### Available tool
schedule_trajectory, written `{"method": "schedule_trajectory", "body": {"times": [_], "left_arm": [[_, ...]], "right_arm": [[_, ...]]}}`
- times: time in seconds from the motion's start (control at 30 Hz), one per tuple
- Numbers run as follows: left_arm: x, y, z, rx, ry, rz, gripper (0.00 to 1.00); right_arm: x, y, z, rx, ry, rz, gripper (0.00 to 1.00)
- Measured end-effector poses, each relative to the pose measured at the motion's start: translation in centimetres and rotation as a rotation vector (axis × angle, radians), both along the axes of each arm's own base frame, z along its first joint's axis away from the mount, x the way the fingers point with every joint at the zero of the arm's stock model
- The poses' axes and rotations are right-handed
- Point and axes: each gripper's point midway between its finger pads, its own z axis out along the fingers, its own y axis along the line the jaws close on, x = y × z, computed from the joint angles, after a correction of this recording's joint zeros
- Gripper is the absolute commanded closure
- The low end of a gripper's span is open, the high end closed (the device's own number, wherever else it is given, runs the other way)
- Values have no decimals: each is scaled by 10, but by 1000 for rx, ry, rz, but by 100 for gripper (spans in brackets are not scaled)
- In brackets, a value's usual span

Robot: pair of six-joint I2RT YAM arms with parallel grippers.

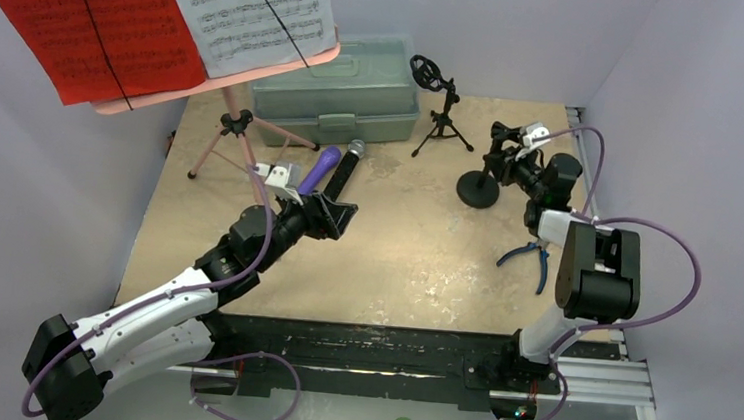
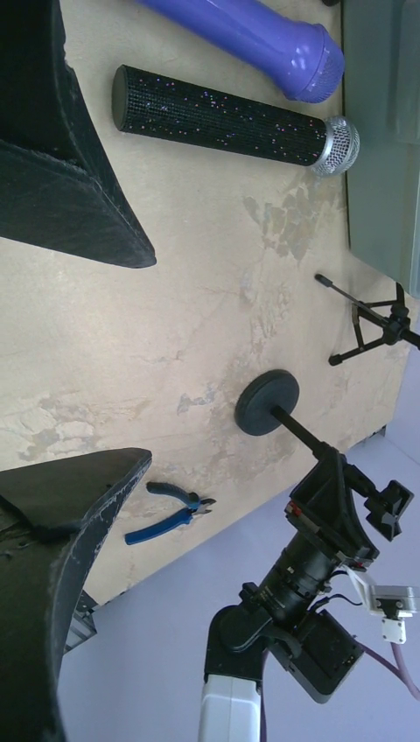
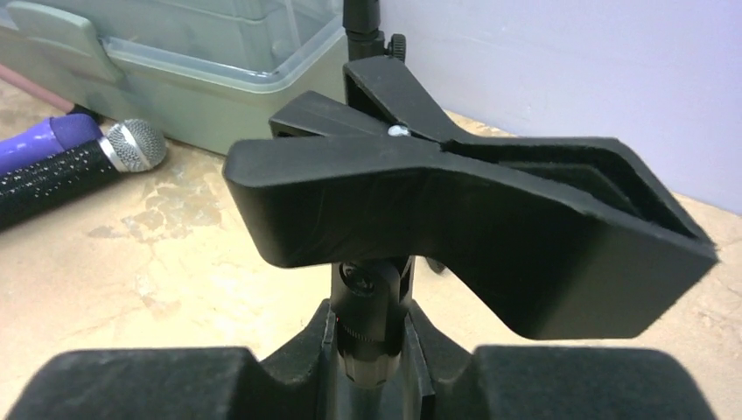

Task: Pack up the instrument practice props
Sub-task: Place the microphone stand at the center of the board, then move the microphone stand to the center of the board.

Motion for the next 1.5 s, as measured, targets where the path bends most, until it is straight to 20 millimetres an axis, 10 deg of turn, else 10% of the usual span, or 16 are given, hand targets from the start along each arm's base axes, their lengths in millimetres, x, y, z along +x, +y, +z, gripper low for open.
{"method": "schedule_trajectory", "body": {"times": [0.4,0.83,1.2,1.5], "left_arm": [[-1,-1,-1,25,-14,-15,25],[0,-5,1,56,-53,-42,25],[-1,-4,-4,90,-56,-50,25],[-4,-1,-19,155,-21,-62,22]], "right_arm": [[83,-25,43,-29,-72,-100,100],[156,-30,30,-7,-59,-259,100],[173,-7,25,-8,-74,-257,10],[108,-17,50,-50,-80,-213,1]]}}
